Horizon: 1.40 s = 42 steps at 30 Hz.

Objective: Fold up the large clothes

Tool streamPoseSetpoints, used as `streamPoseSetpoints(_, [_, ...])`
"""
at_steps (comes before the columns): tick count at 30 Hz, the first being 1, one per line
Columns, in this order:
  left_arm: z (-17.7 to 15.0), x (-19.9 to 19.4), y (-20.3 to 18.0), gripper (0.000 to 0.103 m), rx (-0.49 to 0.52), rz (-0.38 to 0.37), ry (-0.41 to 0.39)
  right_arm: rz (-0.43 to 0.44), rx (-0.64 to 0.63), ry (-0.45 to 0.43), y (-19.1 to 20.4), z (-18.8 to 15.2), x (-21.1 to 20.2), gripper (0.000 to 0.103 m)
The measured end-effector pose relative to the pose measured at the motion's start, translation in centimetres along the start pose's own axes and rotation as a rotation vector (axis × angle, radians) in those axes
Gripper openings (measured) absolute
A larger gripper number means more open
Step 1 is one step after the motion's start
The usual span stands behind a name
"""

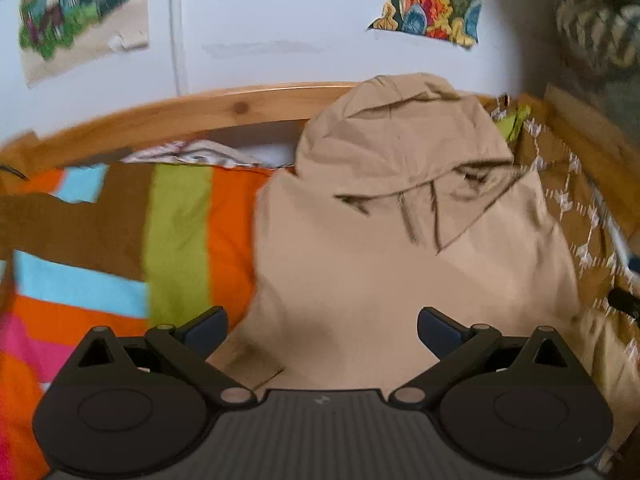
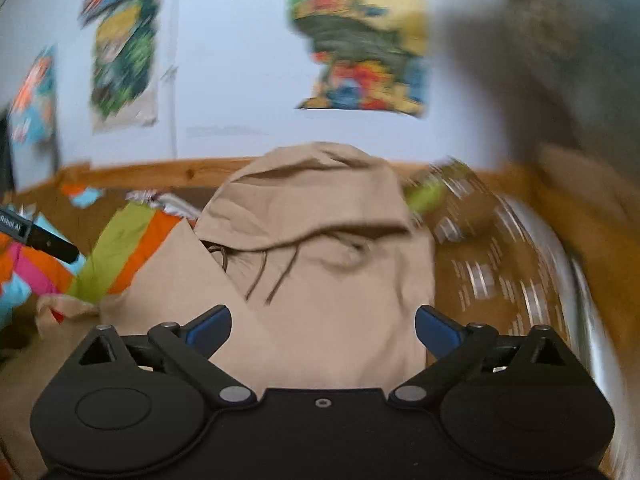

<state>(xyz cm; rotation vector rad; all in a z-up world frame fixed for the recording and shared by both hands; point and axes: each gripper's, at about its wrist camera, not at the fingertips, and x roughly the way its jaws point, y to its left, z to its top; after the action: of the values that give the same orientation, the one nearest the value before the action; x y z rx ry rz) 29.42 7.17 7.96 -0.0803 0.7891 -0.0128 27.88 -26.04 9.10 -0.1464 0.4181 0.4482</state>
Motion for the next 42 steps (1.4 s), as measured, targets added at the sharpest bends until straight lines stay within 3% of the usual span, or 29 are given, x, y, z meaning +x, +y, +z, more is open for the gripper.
streamPoseSetpoints(3, [-0.8, 3.4, 1.1, 0.102, -0.092, -0.097, -0.074, -0.017, -0.187, 0.035, -0.4, 4.8, 6.2, 0.098])
streamPoseSetpoints(5, [-1.6, 5.7, 1.5, 0.102, -0.087, -0.139, -0.107, -0.028, -0.258, 0.061, -0.6, 7.3, 10.6, 0.097])
streamPoseSetpoints(9, [-1.5, 10.8, 1.5, 0.102, -0.057, -0.189, -0.100, -0.042, -0.398, 0.052, 0.2, 11.9, 18.6, 0.097])
streamPoseSetpoints(17, [-2.3, 15.0, 1.0, 0.102, 0.007, -0.282, -0.142, -0.056, -0.755, 0.066, 3.8, 14.5, 27.9, 0.101])
streamPoseSetpoints(21, [-3.3, 16.0, 1.8, 0.102, -0.028, -0.309, -0.115, -0.050, -0.743, 0.043, 4.1, 15.3, 29.0, 0.092])
streamPoseSetpoints(23, [-3.6, 16.1, 1.9, 0.102, -0.020, -0.307, -0.122, -0.040, -0.734, 0.050, 4.2, 15.4, 29.3, 0.077])
streamPoseSetpoints(24, [-3.6, 16.0, 1.8, 0.102, -0.016, -0.302, -0.120, -0.042, -0.728, 0.057, 4.3, 15.4, 29.5, 0.050])
streamPoseSetpoints(25, [-3.6, 16.0, 1.7, 0.102, -0.010, -0.293, -0.114, -0.058, -0.720, 0.066, 4.5, 15.3, 29.5, 0.016])
streamPoseSetpoints(26, [-3.6, 15.9, 1.6, 0.102, -0.006, -0.284, -0.107, -0.062, -0.700, 0.074, 4.4, 15.3, 29.2, 0.004])
streamPoseSetpoints(30, [-3.5, 14.9, 1.7, 0.102, -0.019, -0.264, -0.087, -0.095, -0.652, -0.023, 5.0, 14.7, 25.1, 0.002])
streamPoseSetpoints(34, [-3.4, 13.3, 3.2, 0.102, -0.095, -0.260, -0.087, -0.113, -0.752, -0.147, 7.5, 11.4, 18.2, 0.001])
streamPoseSetpoints(38, [-3.6, 11.1, 5.2, 0.102, -0.136, -0.233, -0.094, -0.115, -0.841, -0.263, 10.3, 4.7, 10.6, 0.001])
streamPoseSetpoints(42, [-4.5, 8.6, 7.2, 0.102, -0.172, -0.210, -0.100, -0.096, -0.836, -0.267, 11.8, -2.6, 5.9, 0.001])
